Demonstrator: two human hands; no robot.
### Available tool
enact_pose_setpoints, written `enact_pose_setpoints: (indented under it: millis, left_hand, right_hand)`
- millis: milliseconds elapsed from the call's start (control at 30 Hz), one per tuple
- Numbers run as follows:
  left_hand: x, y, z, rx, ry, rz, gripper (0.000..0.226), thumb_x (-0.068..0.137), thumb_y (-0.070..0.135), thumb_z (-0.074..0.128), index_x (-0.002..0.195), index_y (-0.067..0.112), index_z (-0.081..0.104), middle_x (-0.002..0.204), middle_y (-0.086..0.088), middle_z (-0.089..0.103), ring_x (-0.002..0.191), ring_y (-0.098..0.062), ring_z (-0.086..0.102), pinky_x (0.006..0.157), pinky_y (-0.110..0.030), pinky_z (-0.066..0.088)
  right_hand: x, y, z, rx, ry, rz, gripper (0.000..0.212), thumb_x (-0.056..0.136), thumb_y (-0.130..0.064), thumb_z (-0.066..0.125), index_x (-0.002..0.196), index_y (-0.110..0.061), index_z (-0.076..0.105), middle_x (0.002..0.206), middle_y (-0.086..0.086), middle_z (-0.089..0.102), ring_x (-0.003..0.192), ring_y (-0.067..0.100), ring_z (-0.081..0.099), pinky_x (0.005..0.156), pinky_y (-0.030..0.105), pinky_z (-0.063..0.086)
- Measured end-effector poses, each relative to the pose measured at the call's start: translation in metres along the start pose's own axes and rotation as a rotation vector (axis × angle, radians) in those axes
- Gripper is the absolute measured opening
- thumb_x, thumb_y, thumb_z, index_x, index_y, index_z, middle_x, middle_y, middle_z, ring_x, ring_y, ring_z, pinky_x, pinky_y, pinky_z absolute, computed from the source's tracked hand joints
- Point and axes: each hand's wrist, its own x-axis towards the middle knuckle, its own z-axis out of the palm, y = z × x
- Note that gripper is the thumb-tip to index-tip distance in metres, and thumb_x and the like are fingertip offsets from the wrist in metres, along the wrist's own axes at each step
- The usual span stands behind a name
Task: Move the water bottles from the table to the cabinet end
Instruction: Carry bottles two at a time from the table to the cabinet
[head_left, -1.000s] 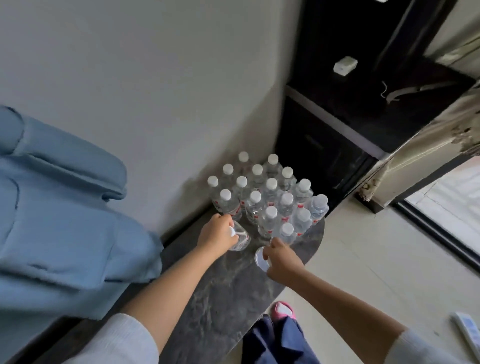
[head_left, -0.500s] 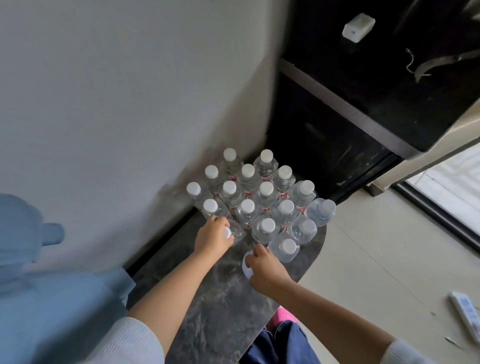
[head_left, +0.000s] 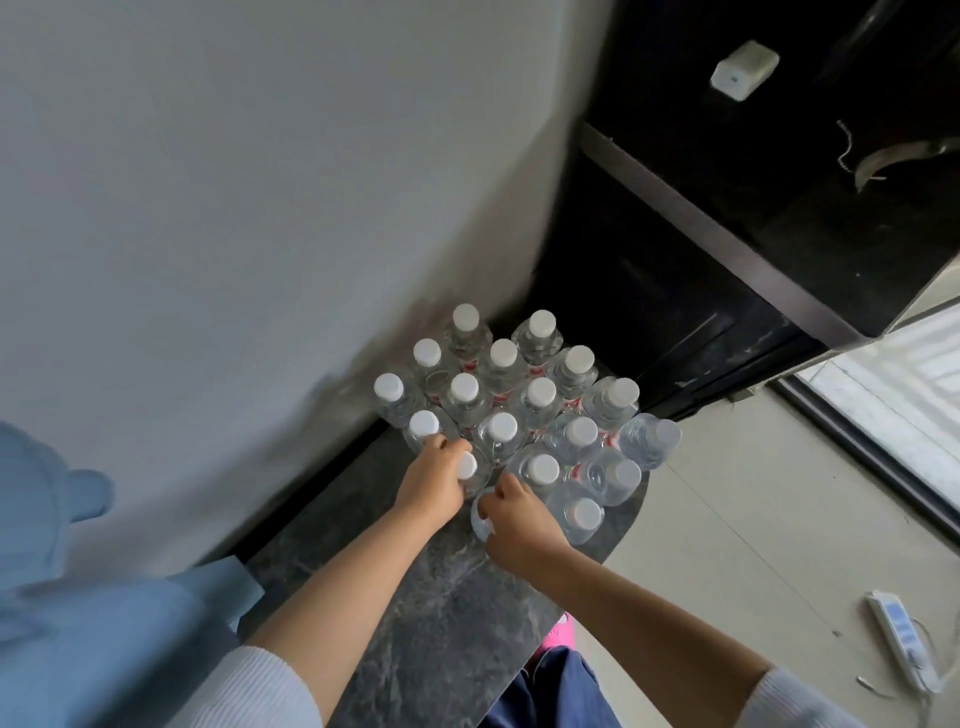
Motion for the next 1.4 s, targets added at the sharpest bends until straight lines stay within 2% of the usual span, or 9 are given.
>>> enact_pose_setpoints:
  millis: [100,233,600,733,867,1100,1267,1333,1400]
  left_hand:
    - [-0.005,-0.011,-0.001,-0.069,-0.016,-0.001,0.046,0.086,0.0,0.053,0.13,0.011,0.046,0.134,-0.013,0.046,0.119,-0.03,0.052,0.099,-0.036,0.044]
    - [-0.023,-0.03,0.0,-0.087,-0.01,-0.05,0.053,0.087,0.003,0.052,0.137,0.013,0.039,0.138,-0.01,0.043,0.123,-0.027,0.05,0.099,-0.034,0.044]
    - [-0.1,-0.056,0.022,-0.201,0.125,-0.203,0.038,0.095,0.015,0.046,0.133,0.012,0.047,0.135,-0.005,0.048,0.119,-0.017,0.053,0.094,-0.024,0.043]
    - [-0.139,-0.05,0.04,-0.255,0.201,-0.308,0.037,0.095,0.015,0.045,0.132,0.013,0.047,0.137,-0.004,0.047,0.12,-0.018,0.052,0.094,-0.024,0.043]
    - [-0.179,-0.04,0.059,-0.299,0.277,-0.438,0.035,0.095,0.016,0.045,0.13,0.012,0.049,0.135,-0.005,0.048,0.118,-0.021,0.053,0.094,-0.026,0.042]
    - [-0.265,-0.038,0.069,-0.334,0.426,-0.788,0.031,0.094,0.016,0.043,0.12,0.008,0.059,0.127,-0.011,0.059,0.117,-0.024,0.056,0.096,-0.028,0.041]
    - [-0.383,-0.057,0.1,-0.309,0.524,-1.085,0.031,0.094,0.019,0.044,0.12,0.012,0.059,0.125,-0.009,0.061,0.118,-0.025,0.055,0.095,-0.032,0.046]
    - [-0.431,-0.062,0.122,-0.321,0.563,-1.19,0.032,0.094,0.021,0.045,0.121,0.011,0.057,0.127,-0.009,0.058,0.121,-0.024,0.051,0.097,-0.032,0.045]
    - [-0.481,-0.063,0.148,-0.319,0.581,-1.303,0.033,0.093,0.022,0.045,0.123,0.01,0.054,0.129,-0.009,0.054,0.122,-0.024,0.047,0.097,-0.032,0.044]
  right_hand:
    - [0.003,-0.006,-0.005,-0.032,-0.018,0.015,0.031,0.086,-0.003,0.049,0.118,-0.003,0.051,0.128,0.016,0.039,0.118,0.032,0.044,0.08,0.036,0.044]
    - [0.008,-0.01,-0.01,-0.061,-0.042,0.011,0.034,0.086,-0.007,0.053,0.12,-0.007,0.052,0.13,0.015,0.038,0.118,0.034,0.046,0.093,0.038,0.046]
    - [0.01,-0.008,-0.008,-0.135,-0.016,0.012,0.03,0.084,-0.008,0.055,0.114,-0.007,0.054,0.131,0.015,0.039,0.116,0.032,0.048,0.094,0.037,0.046]
    - [0.0,-0.008,-0.009,-0.316,-0.04,-0.077,0.037,0.09,-0.01,0.051,0.126,-0.009,0.047,0.136,0.016,0.037,0.123,0.033,0.045,0.1,0.038,0.044]
    - [-0.018,-0.018,-0.01,-0.558,-0.004,-0.163,0.048,0.093,-0.015,0.047,0.139,-0.013,0.034,0.145,0.016,0.03,0.134,0.031,0.033,0.105,0.04,0.042]
    - [-0.076,-0.09,0.018,-0.775,-0.044,-0.515,0.042,0.091,-0.013,0.046,0.133,-0.008,0.044,0.137,0.013,0.04,0.131,0.03,0.035,0.106,0.039,0.037]
    - [-0.151,-0.182,0.083,-0.861,-0.101,-0.907,0.045,0.091,-0.012,0.048,0.135,-0.011,0.043,0.144,0.012,0.038,0.135,0.03,0.033,0.108,0.039,0.036]
    - [-0.186,-0.212,0.115,-0.942,-0.11,-1.058,0.039,0.091,-0.011,0.047,0.13,-0.01,0.049,0.142,0.012,0.043,0.136,0.03,0.034,0.109,0.039,0.036]
    - [-0.223,-0.237,0.151,-1.013,-0.124,-1.206,0.029,0.09,-0.008,0.047,0.117,-0.008,0.059,0.129,0.012,0.056,0.129,0.028,0.045,0.107,0.036,0.04]
